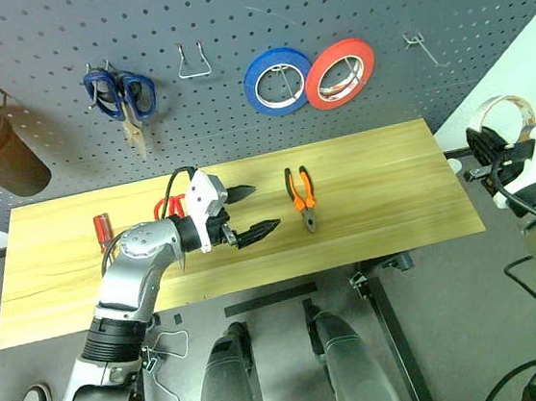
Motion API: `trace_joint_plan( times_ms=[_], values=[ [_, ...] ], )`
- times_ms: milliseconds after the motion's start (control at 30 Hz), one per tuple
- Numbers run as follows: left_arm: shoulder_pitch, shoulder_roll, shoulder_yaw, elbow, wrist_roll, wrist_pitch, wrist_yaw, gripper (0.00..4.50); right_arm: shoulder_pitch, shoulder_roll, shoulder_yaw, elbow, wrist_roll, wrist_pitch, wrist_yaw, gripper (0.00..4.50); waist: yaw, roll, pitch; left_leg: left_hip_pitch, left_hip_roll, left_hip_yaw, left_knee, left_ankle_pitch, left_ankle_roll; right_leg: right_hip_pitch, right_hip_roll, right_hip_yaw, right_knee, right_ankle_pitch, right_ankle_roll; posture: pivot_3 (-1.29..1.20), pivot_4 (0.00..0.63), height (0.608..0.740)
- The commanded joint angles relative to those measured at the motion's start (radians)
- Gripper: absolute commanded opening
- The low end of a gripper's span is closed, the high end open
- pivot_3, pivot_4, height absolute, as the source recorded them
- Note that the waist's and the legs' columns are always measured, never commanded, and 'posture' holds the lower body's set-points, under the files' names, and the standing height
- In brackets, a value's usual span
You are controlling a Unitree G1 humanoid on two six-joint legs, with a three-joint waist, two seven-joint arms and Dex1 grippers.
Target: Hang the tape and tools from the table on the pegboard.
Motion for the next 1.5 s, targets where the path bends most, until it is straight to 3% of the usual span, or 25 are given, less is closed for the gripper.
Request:
trace_joint_plan(
  times_ms=[33, 433, 1500],
  values=[
    [0.012, -0.001, 0.017, -0.030, -0.013, -0.017, -0.003, 4.50, -0.056, -0.028, -0.014, 0.048, 0.021, -0.082, 0.031, 0.03, -0.001, 0.000, 0.000, 0.000, 0.000, 0.000, 0.000, 0.000, 0.000, 0.000, 0.000, 0.000, 0.000, 0.000, 0.000, -0.02, 0.259, 0.721],
    [0.045, -0.004, 0.038, -0.065, -0.021, -0.013, 0.034, 4.50, -0.267, -0.041, 0.069, 0.220, 0.025, -0.175, 0.108, 0.03, 0.002, 0.000, -0.005, 0.000, 0.000, 0.000, 0.003, 0.000, 0.000, 0.001, 0.000, 0.000, 0.003, 0.001, 0.000, -0.01, 0.244, 0.721],
    [0.116, 0.011, 0.061, -0.120, -0.024, 0.009, 0.075, 4.50, -0.433, 0.040, 0.211, 0.530, -0.025, -0.339, 0.123, 0.03, 0.002, 0.001, -0.009, 0.000, 0.000, -0.001, 0.014, -0.001, 0.001, 0.003, 0.000, 0.000, 0.009, 0.001, 0.001, 0.03, 0.253, 0.721]
  ],
)
